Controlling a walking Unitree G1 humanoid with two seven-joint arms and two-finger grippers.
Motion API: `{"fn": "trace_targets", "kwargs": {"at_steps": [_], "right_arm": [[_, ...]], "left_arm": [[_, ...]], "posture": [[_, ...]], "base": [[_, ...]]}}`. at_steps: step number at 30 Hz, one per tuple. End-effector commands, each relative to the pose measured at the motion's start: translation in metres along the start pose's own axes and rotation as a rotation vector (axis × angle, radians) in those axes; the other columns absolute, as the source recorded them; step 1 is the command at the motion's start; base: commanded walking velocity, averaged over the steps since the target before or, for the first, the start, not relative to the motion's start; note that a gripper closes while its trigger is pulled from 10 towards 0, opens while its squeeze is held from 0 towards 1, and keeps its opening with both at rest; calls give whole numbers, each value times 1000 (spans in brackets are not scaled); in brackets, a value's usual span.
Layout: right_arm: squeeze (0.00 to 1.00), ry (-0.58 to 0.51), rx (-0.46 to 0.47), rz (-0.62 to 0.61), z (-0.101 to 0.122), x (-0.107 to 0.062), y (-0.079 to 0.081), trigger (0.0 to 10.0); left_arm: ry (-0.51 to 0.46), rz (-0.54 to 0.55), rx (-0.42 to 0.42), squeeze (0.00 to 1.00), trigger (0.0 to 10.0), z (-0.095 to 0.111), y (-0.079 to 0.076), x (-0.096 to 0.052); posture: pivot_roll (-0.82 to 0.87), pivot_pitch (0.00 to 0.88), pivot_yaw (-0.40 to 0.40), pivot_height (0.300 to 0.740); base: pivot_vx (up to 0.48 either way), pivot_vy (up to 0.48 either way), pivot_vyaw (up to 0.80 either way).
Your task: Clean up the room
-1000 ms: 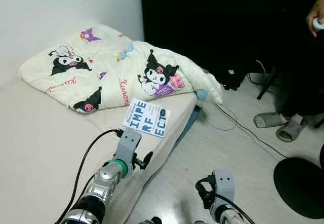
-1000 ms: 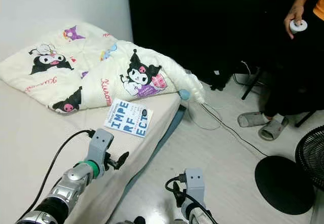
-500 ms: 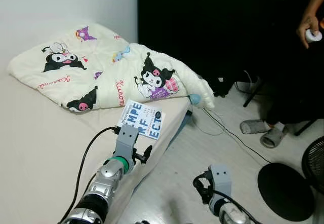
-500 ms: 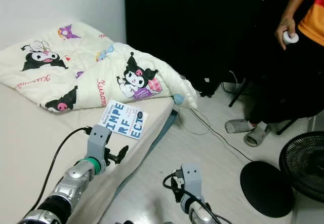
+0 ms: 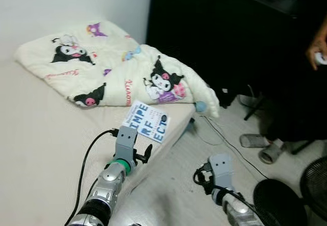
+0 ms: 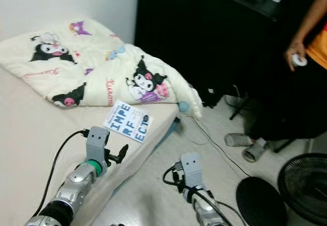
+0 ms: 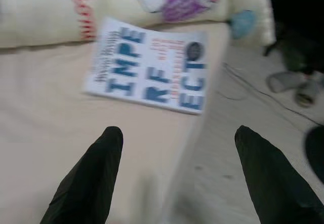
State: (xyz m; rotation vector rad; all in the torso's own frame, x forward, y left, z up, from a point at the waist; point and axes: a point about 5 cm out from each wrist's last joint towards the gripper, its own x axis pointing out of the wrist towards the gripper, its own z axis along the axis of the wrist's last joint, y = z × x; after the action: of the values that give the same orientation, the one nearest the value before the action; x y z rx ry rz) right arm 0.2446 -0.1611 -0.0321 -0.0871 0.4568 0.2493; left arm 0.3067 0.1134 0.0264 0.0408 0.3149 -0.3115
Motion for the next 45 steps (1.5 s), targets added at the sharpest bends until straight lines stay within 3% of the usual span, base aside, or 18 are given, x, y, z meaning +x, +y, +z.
{"fn": "trace_targets", "kwargs": {"at_steps": [1, 14, 26, 45], "right_arm": [[0, 26, 4, -10, -9, -5, -2, 10000], [0, 26, 25, -31, -13, -8, -3, 10000], [0, 24, 65, -42, -16, -10, 0, 10000], [0, 7, 82, -38, -13, -7, 4, 10000]], "left_arm": [[27, -27, 12, 0, 10000, -6, -6, -1], [34, -61, 35, 0, 10000, -6, -12, 0], [12, -85, 63, 0, 10000, -4, -14, -1], [12, -83, 78, 0, 10000, -5, -13, -3]], "posture": [[10, 50, -69, 740], [1, 67, -45, 740], [-2, 80, -32, 740], [6, 83, -23, 740]], "base": [[0, 0, 656], [0, 0, 637], [0, 0, 0], [-320, 0, 0]]}}
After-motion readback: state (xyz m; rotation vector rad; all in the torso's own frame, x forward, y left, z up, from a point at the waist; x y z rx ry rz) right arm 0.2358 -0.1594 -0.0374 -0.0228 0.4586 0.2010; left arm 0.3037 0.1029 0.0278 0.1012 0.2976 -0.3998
